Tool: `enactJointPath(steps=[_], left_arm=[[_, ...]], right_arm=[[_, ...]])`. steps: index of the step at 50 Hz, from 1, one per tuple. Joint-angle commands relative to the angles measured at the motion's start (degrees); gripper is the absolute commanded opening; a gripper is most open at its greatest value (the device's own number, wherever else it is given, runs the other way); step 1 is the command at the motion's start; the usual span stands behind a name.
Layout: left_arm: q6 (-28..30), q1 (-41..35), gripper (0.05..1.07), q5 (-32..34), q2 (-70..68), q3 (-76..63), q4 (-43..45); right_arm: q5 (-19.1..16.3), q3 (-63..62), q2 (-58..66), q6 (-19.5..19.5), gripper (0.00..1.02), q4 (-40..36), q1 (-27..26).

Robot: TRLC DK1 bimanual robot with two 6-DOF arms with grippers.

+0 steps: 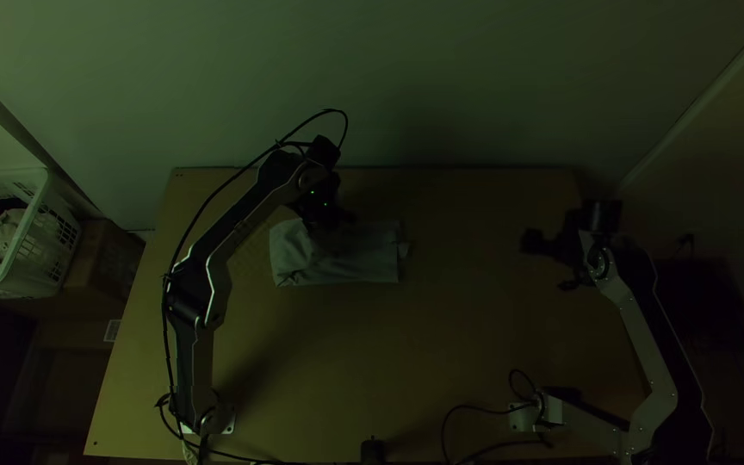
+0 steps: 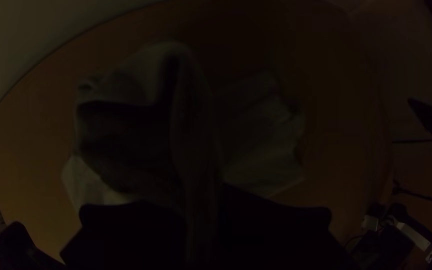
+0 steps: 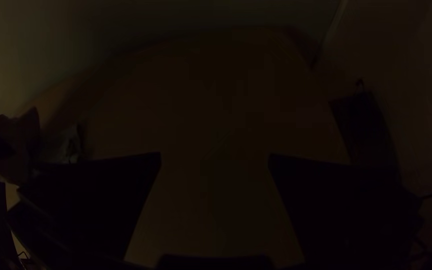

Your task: Fold the t-shirt

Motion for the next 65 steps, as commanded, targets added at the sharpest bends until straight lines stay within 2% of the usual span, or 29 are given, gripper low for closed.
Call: enactJointPath(steps=[1, 3, 4, 5, 9, 10, 12, 17, 22, 26, 34, 44, 52, 58, 65], left_arm=[[-1.1, -2.9, 0.08, -0.4, 2.9, 3.4, -0.9], [-1.1, -4.1, 0.08, -0.5, 3.8, 3.9, -0.8], [-1.1, -4.5, 0.11, -0.5, 4.5, 4.2, -0.5], [-1.1, -4.9, 0.18, -0.5, 5.2, 4.7, -0.4], [-1.1, -7.7, 0.59, -0.5, 7.3, 5.9, -0.3], [-1.1, -8.4, 0.72, -0.5, 7.8, 6.1, 0.2], [-1.2, -10.1, 1.06, -0.4, 8.6, 7.0, 0.8], [-4.5, -13.8, 1.03, 0.8, 8.9, 7.4, 4.6], [-8.4, -14.3, 1.03, 9.5, 7.8, 7.4, 7.2], [-10.1, -13.5, 1.03, 13.4, 6.8, 7.1, 7.4], [-9.4, -9.9, 1.03, 13.5, 2.4, 4.1, 6.9], [-6.1, -5.1, 1.03, 12.7, -3.2, 1.9, 7.1], [-4.6, -0.9, 1.03, 9.7, -10.8, -2.9, 9.2], [-2.0, 3.2, 1.03, 8.8, -17.9, -8.9, 13.3], [-0.1, 8.0, 1.03, 7.0, -25.9, -16.2, 16.6]], right_arm=[[0.5, -1.2, -0.9, -1.0, 0.98, 1.1, -0.5], [0.5, -1.3, -0.9, -1.0, 0.99, 1.1, -0.5], [0.5, -1.2, -0.9, -1.0, 0.99, 1.1, -0.5], [0.4, -1.2, -0.9, -0.9, 0.98, 1.1, -0.5], [0.4, -1.3, -0.6, -0.8, 0.99, 1.1, -0.5], [0.4, -1.6, -0.5, -0.6, 0.98, 1.1, -0.5], [0.4, -2.3, -0.5, -0.4, 0.99, 1.1, -0.4], [0.4, -5.5, -0.5, 0.2, 0.99, 2.2, 1.1], [0.4, -8.1, -0.3, 1.2, 0.98, 4.3, 1.9], [0.4, -8.7, -0.3, 1.3, 0.99, 4.4, 2.2], [0.4, -9.1, -0.4, 1.2, 0.99, 5.4, 2.0], [0.5, -5.3, -0.9, -1.3, 0.99, 7.6, 2.1], [0.5, -0.6, -2.7, -1.8, 0.98, 7.6, 2.3], [0.5, 1.8, -4.6, -5.2, 0.98, 9.2, 2.3], [0.5, 2.1, -8.2, -5.6, 0.98, 9.7, 2.3]])
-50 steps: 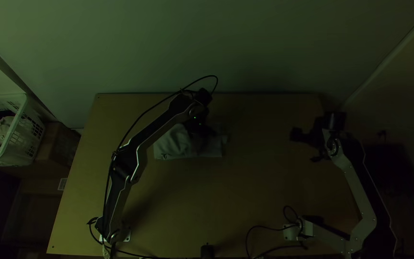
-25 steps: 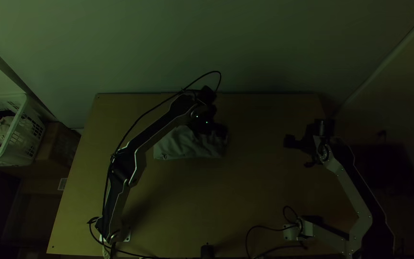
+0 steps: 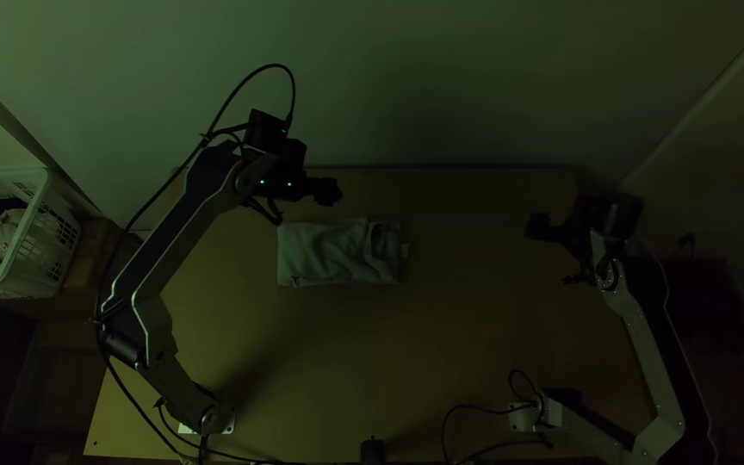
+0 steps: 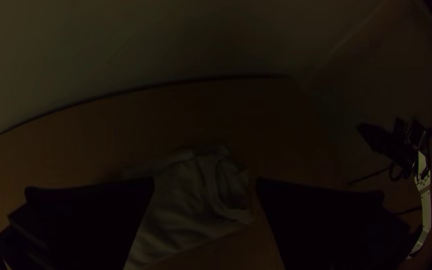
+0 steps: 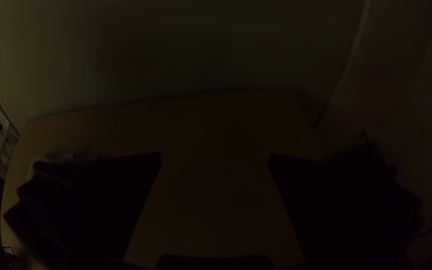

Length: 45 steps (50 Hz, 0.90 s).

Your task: Fold the t-shirt

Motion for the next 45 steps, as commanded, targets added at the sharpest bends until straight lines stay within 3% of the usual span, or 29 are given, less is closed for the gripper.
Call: enactJointPath(steps=[1, 23, 39, 45], left_arm=[[3.1, 3.8, 1.03, -1.0, -7.4, -6.2, 2.5], [9.3, 20.0, 1.03, -7.9, -35.0, -32.7, 19.3], [10.1, 30.8, 1.03, -9.0, -51.8, -50.6, 31.1], [9.4, 31.5, 1.03, -9.0, -58.6, -57.1, 34.2]], right_arm=[[0.5, 1.1, -3.3, -1.5, 0.98, 0.4, 0.3], [-0.5, 3.0, -13.6, -2.4, 0.98, -4.8, 0.7], [-0.7, -6.9, -31.8, -6.2, 0.99, 0.0, 0.7], [-0.7, -13.6, -41.4, -8.0, 0.99, 4.4, 1.4]])
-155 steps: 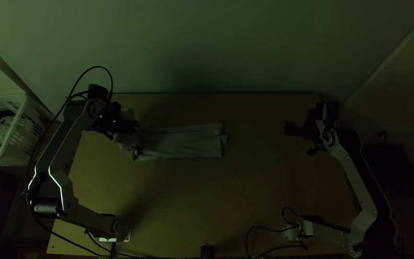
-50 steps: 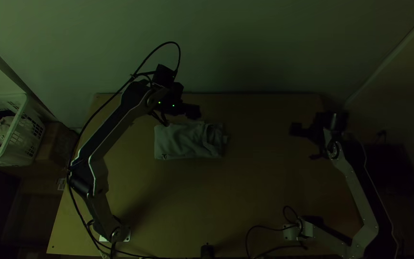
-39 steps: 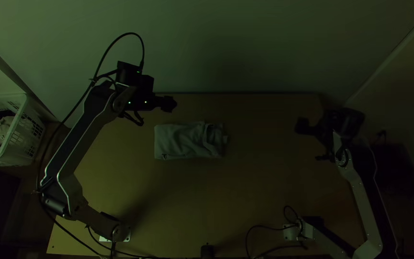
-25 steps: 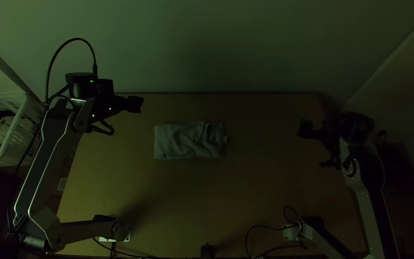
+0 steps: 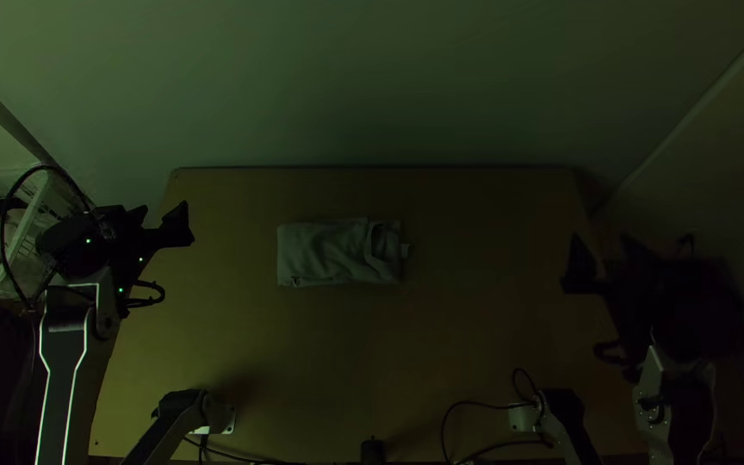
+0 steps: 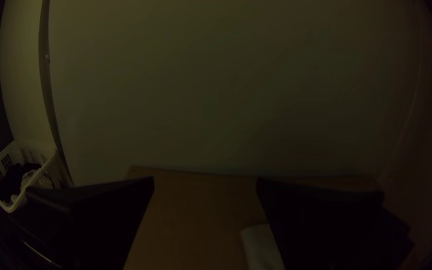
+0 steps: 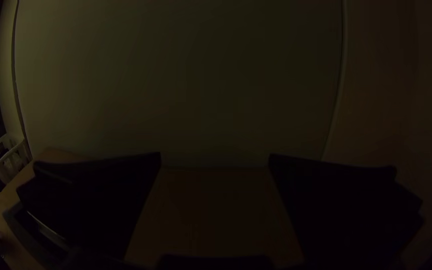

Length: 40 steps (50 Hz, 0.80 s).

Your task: Fold the t-shirt

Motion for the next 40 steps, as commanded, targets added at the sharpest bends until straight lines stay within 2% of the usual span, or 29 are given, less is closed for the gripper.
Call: enactJointPath(steps=[1, 10, 18, 28, 32, 40], left_arm=[[-0.1, 0.7, 1.03, 0.1, -6.8, -5.6, 3.0], [-0.6, 2.2, 1.03, -0.1, -19.7, -17.9, 10.9], [-4.1, 2.5, 1.03, -0.2, -26.6, -22.9, 10.6], [-4.6, 3.2, 1.03, -0.2, -35.0, -29.6, 11.9], [-4.5, 3.1, 1.03, -0.2, -39.3, -33.2, 13.5], [-4.1, 3.2, 1.03, -0.2, -46.1, -40.1, 16.1]], right_arm=[[-0.2, -6.5, -8.3, -2.2, 0.98, 3.7, 0.5], [-0.2, -14.7, -21.9, -2.7, 0.98, 5.0, 1.6], [-0.2, -18.4, -30.0, -2.4, 0.98, 4.5, 1.6], [0.3, -18.9, -30.1, 1.5, 0.98, -1.9, 0.5], [0.4, -20.6, -30.1, 3.1, 0.99, -1.9, 0.4], [0.6, -26.4, -30.1, 3.9, 0.98, 0.7, 0.4]])
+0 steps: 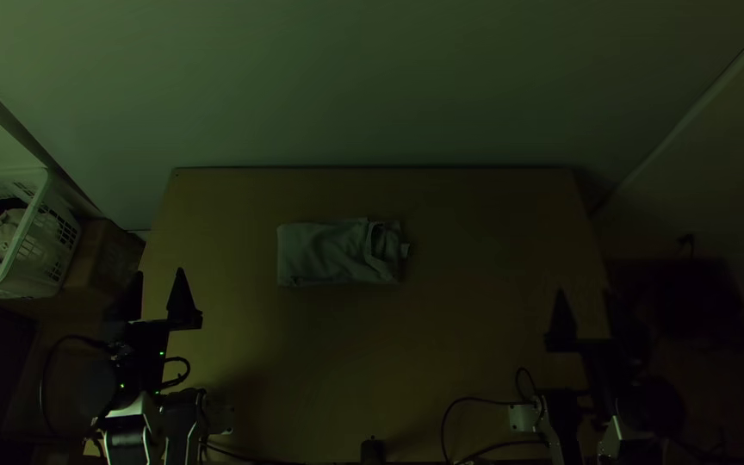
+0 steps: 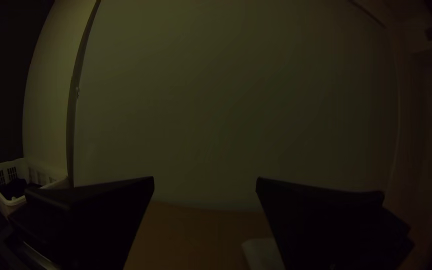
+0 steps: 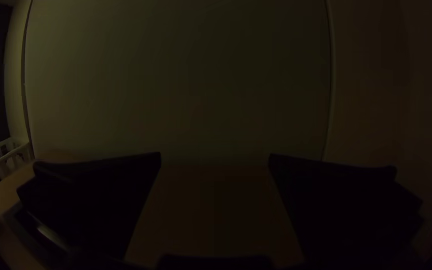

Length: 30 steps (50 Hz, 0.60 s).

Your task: Fold the t-shirt

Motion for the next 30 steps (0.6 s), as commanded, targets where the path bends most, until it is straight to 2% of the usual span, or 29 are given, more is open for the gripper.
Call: enactJointPath(steps=[1, 5, 9, 17, 20, 24, 30], left_arm=[[-0.7, 0.5, 1.03, -0.2, -2.4, -3.4, 1.3], [-0.7, 0.7, 1.03, -0.4, -2.5, -5.7, 0.5], [-0.9, 0.8, 1.03, -0.7, -2.5, -8.5, 0.5], [-2.2, 1.1, 1.03, -0.7, -2.5, -15.0, 10.7], [-2.5, 2.1, 1.03, -0.7, -2.5, -15.3, 11.0], [-2.3, 3.0, 1.03, -0.7, -2.5, -15.7, 10.1], [-1.8, 3.2, 1.03, -0.7, -2.5, -17.8, 10.4]], right_arm=[[0.4, -4.6, -0.4, 2.0, 0.98, 2.2, -0.3], [0.4, -6.9, -0.4, 4.1, 0.98, 3.0, 0.0], [0.4, -8.9, -0.4, 4.6, 0.98, 3.4, 0.1], [0.4, -15.1, -0.5, 4.5, 0.98, 8.7, 0.3], [0.3, -17.3, -0.5, 4.7, 0.98, 9.2, 0.7], [0.1, -19.7, -0.4, 7.5, 0.98, 14.7, 1.9], [0.1, -25.5, -0.4, 7.2, 0.98, 22.7, 1.3]])
